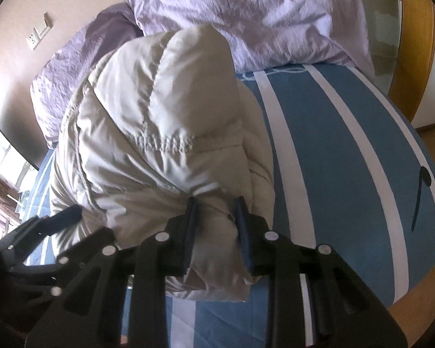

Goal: Fold large clothes

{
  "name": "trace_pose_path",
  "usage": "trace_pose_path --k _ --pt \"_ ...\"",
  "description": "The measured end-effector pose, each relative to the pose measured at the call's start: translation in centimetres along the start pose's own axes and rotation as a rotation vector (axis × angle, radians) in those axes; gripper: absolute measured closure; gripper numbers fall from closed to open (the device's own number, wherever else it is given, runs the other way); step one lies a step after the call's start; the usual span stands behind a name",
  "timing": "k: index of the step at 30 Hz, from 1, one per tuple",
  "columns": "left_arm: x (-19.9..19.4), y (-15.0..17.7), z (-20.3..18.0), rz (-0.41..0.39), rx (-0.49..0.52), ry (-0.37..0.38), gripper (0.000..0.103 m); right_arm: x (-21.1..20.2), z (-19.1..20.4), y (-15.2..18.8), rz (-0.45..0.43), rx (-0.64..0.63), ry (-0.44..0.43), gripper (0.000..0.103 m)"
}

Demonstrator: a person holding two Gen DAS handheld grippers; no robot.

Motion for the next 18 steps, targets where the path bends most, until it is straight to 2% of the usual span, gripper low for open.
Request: trace_pose_path --k 11,18 --pt "-2.1 -1.1 -0.4 -0.029 -0.007 0.046 0.03 1.7 -1.7 2.4 0.045 0.076 0.006 0.077" --pt "-2.9 -2.9 -0.2 -0.073 -0.003 0.032 0.03 2.0 -2.2 2.5 0.046 0.109 -0.002 0.077"
Point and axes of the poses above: each gripper's, at about its wrist camera, not at the fingertips, and x roughly the way its jaws point, z to its left, y to its underside, the point moved 6 cm from there along x, roughly the way its jaws point, and after that the axes turned 4 degrees about -y, right-handed, at the moved point
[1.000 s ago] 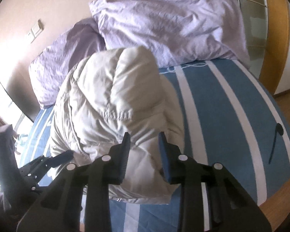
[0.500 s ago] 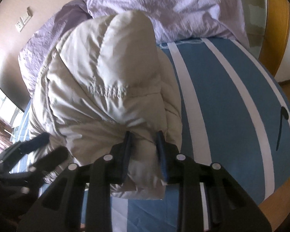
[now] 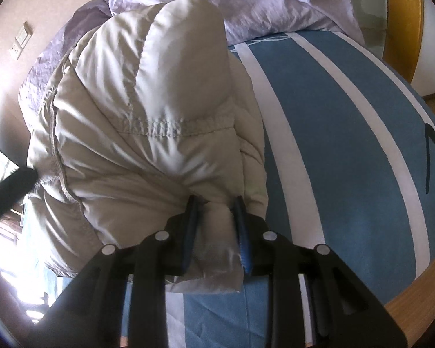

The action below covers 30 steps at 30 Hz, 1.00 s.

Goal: Fold large clothes

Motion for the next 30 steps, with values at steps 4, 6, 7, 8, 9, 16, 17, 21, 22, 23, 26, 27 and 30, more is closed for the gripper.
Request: trace_pose_path --k 4,6,7,8,9,16,17,21,22,23,26,27,30 --pt "-0.4 -1.7 0.9 -0.037 0.001 -0.028 0.03 0.2 -0.1 0.0 -0.002 0.011 -0.002 0.078" --pt "-0.5 -2.5 1.6 -0.05 0.0 -0.049 0.03 0.2 -0.1 0.0 -0.003 0.013 -0.002 0.078" --pt "-0.4 -2.9 1.8 -0.054 -0.001 -0.059 0.03 0.3 -0.1 0.0 -0.003 0.013 -0.002 0.078" --pt "-0.3 -3.3 2.2 -0.058 -0.001 -0.072 0.03 0.3 -0.2 -0.1 -0.002 0.012 -0.002 0.078" --pt "-0.2 -3.7 2.6 -0.061 -0.002 -0.083 0.03 0.3 -0.2 0.0 -0.002 0.011 -0.002 0.078" --pt "1.1 -5.5 5.4 -0.056 -0.024 -0.135 0.03 0.4 -0.2 -0.1 -0.004 0.01 -0.002 0.078" --pt "1.3 -5.8 5.8 -0.052 -0.032 -0.139 0.03 0.4 -0.3 -0.1 -0.004 0.009 -0.002 0.078" --pt "2.2 -6.3 7.0 -0.038 -0.06 -0.151 0.03 0.5 -0.3 -0.1 -0.004 0.008 -0.003 0.078" --pt "2.3 -6.5 7.1 -0.036 -0.064 -0.152 0.029 0.5 -0.3 -0.1 -0.005 0.008 -0.003 0.078" --pt "2.6 -6.6 7.2 -0.033 -0.064 -0.153 0.029 0.5 -0.3 -0.1 -0.005 0.007 -0.003 0.078" --pt "3.0 -6.8 7.2 -0.033 -0.06 -0.16 0.029 0.5 -0.3 0.0 -0.006 0.009 -0.005 0.078" --pt "3.2 -6.8 7.2 -0.032 -0.059 -0.162 0.028 0.5 -0.3 0.0 -0.006 0.011 -0.006 0.078" --pt "4.1 -6.6 7.4 -0.028 -0.06 -0.171 0.027 0.5 -0.4 -0.1 -0.007 0.018 -0.006 0.077"
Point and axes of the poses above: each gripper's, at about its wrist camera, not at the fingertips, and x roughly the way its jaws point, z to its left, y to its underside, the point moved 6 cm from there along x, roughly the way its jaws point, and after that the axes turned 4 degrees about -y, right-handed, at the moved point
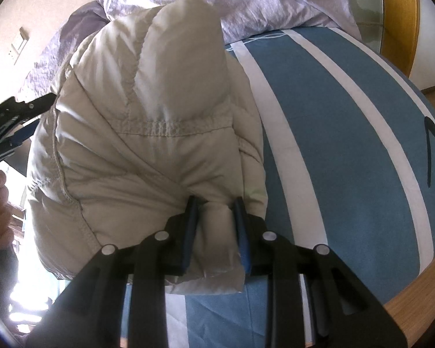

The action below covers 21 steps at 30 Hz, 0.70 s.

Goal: Fold large clothes

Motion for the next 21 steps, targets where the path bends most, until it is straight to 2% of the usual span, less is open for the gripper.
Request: trace_pose_path --k 9,12,18,21 --pt "2.7 0.6 0.0 0.012 0.018 -0.051 0.026 -1.0 0.8 -0.2 -0.032 -0.034 0.027 0.073" --pt "3.6 0.5 0.0 0.024 0.014 -0.053 0.025 -1.7 0.6 -0.5 -0.05 -0.041 0.058 0.059" --pt "4.6 0.6 -0.1 0.027 0.021 -0.061 0.025 -3.2 0.5 -1.9 -0.089 -0.035 0.06 0.058" --pt "4.7 0.7 -0.2 0.02 0.026 -0.063 0.025 -4.4 1.2 -3.7 -0.136 -0.048 0.048 0.058"
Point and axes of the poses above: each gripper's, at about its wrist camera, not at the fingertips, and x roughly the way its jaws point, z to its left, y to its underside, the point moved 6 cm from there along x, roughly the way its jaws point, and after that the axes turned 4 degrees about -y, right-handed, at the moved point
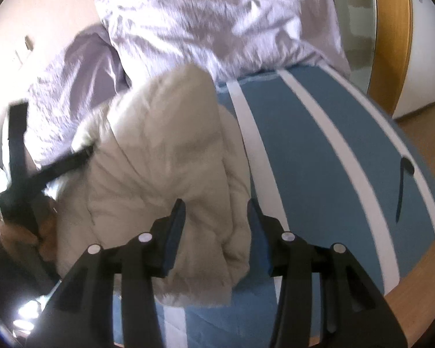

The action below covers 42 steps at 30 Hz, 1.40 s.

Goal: Fold large clothes

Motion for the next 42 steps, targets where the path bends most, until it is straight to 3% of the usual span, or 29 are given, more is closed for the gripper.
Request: trace_pose_path --k 9,19,27,42 --pt "0.0 0.0 0.1 0.009 -0.002 -0.014 0.025 1.0 4.2 -5.5 -0.062 -0.073 -0.042 0.058" --pt "0.0 0.0 0.1 0.011 -0.003 -0.014 0.025 3.2 6.3 -8.4 -0.083 -0.108 -0.025 0.058" --pt "0.1 -0.1 0.1 0.012 -0.006 -0.013 0.025 4.5 6.1 -8.9 -0.092 -0.123 0.028 0.06" --pt "0.2 -0.2 -0.2 0.013 -0.004 -0.017 0.025 8.0 3.5 -6.8 -0.021 -0.104 0.101 0.069"
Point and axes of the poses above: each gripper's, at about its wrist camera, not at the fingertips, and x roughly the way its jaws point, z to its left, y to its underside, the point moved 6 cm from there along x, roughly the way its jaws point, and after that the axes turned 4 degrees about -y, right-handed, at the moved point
